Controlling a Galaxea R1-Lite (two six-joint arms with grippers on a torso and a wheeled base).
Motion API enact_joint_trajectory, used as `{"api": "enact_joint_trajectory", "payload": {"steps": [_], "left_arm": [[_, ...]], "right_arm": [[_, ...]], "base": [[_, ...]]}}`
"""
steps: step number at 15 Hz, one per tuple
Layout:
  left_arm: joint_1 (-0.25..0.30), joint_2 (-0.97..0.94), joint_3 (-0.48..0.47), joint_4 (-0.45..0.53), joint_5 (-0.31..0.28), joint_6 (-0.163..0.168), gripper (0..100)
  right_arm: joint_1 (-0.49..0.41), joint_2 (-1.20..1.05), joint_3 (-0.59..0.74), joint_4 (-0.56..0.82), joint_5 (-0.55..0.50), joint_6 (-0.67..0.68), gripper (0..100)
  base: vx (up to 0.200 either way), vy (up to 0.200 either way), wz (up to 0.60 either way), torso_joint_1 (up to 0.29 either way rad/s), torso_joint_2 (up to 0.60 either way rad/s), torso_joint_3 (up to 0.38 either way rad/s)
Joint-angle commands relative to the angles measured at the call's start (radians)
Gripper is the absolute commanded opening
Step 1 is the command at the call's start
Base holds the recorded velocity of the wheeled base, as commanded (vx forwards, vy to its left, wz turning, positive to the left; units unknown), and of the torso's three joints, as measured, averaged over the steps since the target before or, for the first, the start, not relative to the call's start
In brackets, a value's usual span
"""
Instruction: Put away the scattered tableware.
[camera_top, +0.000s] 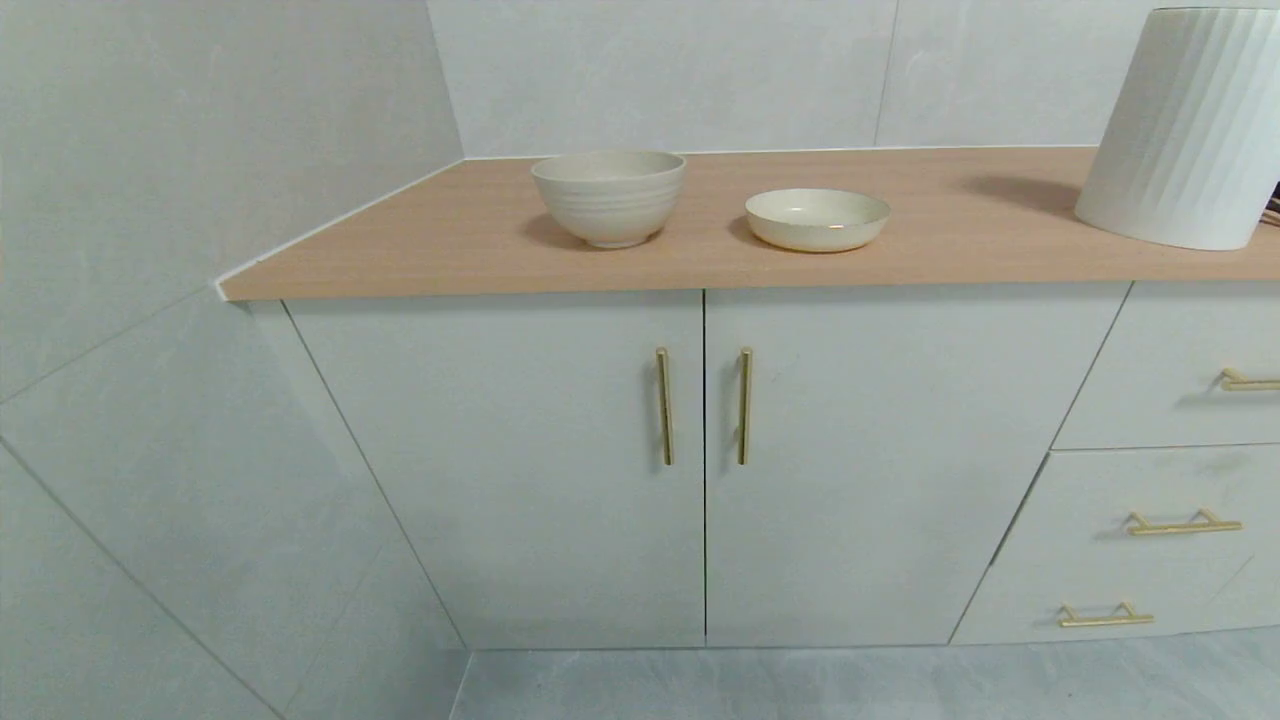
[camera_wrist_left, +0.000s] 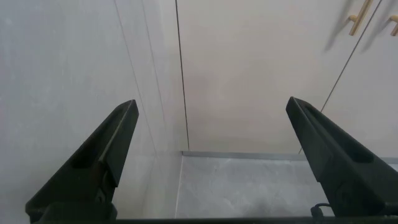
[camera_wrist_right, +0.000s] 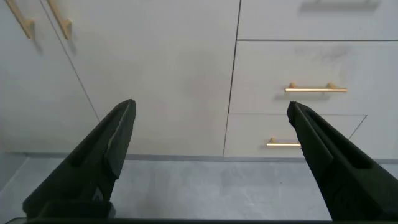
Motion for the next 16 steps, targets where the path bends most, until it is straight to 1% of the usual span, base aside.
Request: {"api": "enact_joint_trajectory", "payload": {"steps": [1, 2, 3, 4, 5, 6, 7, 8, 9, 11, 12, 13, 14, 15, 16], "left_arm": [[0.000, 0.000, 0.000, 0.000, 0.000, 0.000, 100], [0.000, 0.000, 0.000, 0.000, 0.000, 0.000, 100], [0.000, 0.000, 0.000, 0.000, 0.000, 0.000, 100], [0.000, 0.000, 0.000, 0.000, 0.000, 0.000, 100], [0.000, 0.000, 0.000, 0.000, 0.000, 0.000, 100], [0.000, 0.000, 0.000, 0.000, 0.000, 0.000, 100], [0.000, 0.000, 0.000, 0.000, 0.000, 0.000, 100], [0.000, 0.000, 0.000, 0.000, 0.000, 0.000, 100], [0.000, 0.000, 0.000, 0.000, 0.000, 0.000, 100], [0.000, 0.000, 0.000, 0.000, 0.000, 0.000, 100], [0.000, 0.000, 0.000, 0.000, 0.000, 0.000, 100], [0.000, 0.000, 0.000, 0.000, 0.000, 0.000, 100], [0.000, 0.000, 0.000, 0.000, 0.000, 0.000, 100], [0.000, 0.000, 0.000, 0.000, 0.000, 0.000, 100], [0.000, 0.000, 0.000, 0.000, 0.000, 0.000, 100]], "right_arm": [[0.018, 0.060, -0.193, -0.013, 0.078, 0.048, 100], [0.039, 0.171, -0.300, 0.039, 0.181, 0.060, 100], [0.041, 0.292, -0.331, 0.056, 0.273, 0.060, 100], [0.042, 0.439, -0.334, 0.052, 0.353, 0.060, 100], [0.055, 0.563, -0.337, 0.038, 0.394, 0.058, 100], [0.105, 0.700, -0.358, -0.007, 0.409, 0.058, 100], [0.150, 0.763, -0.370, -0.039, 0.408, 0.060, 100], [0.249, 0.879, -0.403, -0.122, 0.402, 0.066, 100], [0.320, 0.999, -0.433, -0.192, 0.390, 0.066, 100], [0.420, 1.171, -0.509, -0.255, 0.383, 0.089, 100], [0.446, 1.252, -0.561, -0.263, 0.388, 0.114, 100], [0.452, 1.269, -0.573, -0.263, 0.390, 0.117, 100], [0.476, 1.372, -0.647, -0.272, 0.393, 0.124, 100], [0.479, 1.482, -0.723, -0.312, 0.393, 0.126, 100], [0.481, 1.542, -0.760, -0.355, 0.394, 0.126, 100]], "base": [[0.000, 0.000, 0.00, 0.000, 0.00, 0.000], [0.000, 0.000, 0.00, 0.000, 0.00, 0.000], [0.000, 0.000, 0.00, 0.000, 0.00, 0.000], [0.000, 0.000, 0.00, 0.000, 0.00, 0.000], [0.000, 0.000, 0.00, 0.000, 0.00, 0.000], [0.000, 0.000, 0.00, 0.000, 0.00, 0.000], [0.000, 0.000, 0.00, 0.000, 0.00, 0.000], [0.000, 0.000, 0.00, 0.000, 0.00, 0.000], [0.000, 0.000, 0.00, 0.000, 0.00, 0.000], [0.000, 0.000, 0.00, 0.000, 0.00, 0.000], [0.000, 0.000, 0.00, 0.000, 0.00, 0.000], [0.000, 0.000, 0.00, 0.000, 0.00, 0.000], [0.000, 0.000, 0.00, 0.000, 0.00, 0.000], [0.000, 0.000, 0.00, 0.000, 0.00, 0.000], [0.000, 0.000, 0.00, 0.000, 0.00, 0.000]]}}
